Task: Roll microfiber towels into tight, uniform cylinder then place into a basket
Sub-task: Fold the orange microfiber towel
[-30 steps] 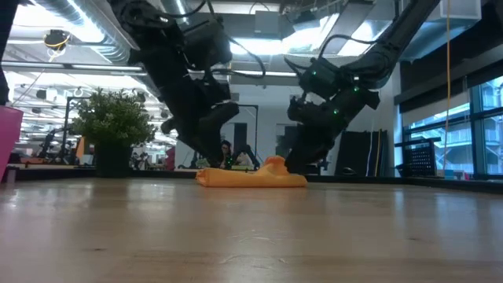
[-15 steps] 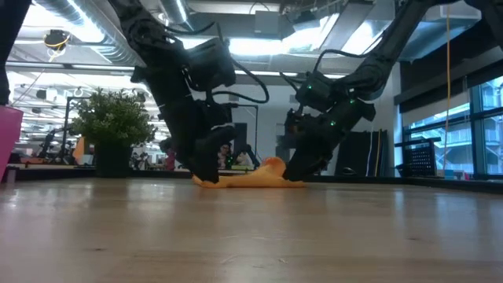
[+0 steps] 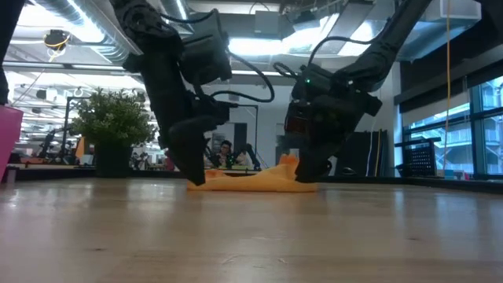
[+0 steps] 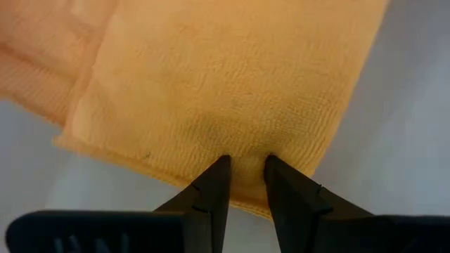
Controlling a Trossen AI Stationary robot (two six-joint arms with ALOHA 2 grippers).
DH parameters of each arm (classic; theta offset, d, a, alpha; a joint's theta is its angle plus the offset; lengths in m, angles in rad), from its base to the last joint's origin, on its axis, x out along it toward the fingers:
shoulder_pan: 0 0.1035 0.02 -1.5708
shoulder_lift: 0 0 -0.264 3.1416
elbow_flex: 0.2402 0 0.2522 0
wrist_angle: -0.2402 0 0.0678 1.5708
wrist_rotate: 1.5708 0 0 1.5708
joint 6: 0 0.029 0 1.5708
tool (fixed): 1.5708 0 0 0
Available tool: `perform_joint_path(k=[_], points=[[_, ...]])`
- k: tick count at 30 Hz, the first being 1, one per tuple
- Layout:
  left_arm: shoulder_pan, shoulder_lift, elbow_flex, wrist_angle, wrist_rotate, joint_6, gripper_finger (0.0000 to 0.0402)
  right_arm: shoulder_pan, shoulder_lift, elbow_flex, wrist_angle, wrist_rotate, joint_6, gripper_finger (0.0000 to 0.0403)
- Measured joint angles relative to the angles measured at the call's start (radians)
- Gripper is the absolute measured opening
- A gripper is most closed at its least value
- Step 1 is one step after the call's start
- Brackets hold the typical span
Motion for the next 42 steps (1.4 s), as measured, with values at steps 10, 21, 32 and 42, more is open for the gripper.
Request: perform_joint_path(k=[10, 21, 32, 42], points=[[-0.110, 0.000, 0.000, -0.009, 0.097, 0.019, 0.0089, 0.088, 0.000, 0.000, 0.002, 0.007, 0.096, 0.0244], [-0.193, -0.001, 0.000, -0.003, 0.145, -0.012, 0.0089, 0.143, 0.000, -0.002, 0.019, 0.012, 0.127, 0.0244], [-0.207, -0.127, -0.014, -0.041, 0.032, -0.007, 0.0089, 0.189, -0.138, -0.013, -0.016, 0.199, 0.097, 0.0244], [-0.158, -0.132, -0.009, -0.005, -0.199, -0.008, 0.0089, 0.159, -0.140, -0.007, 0.075, 0.514, -0.002, 0.0244]])
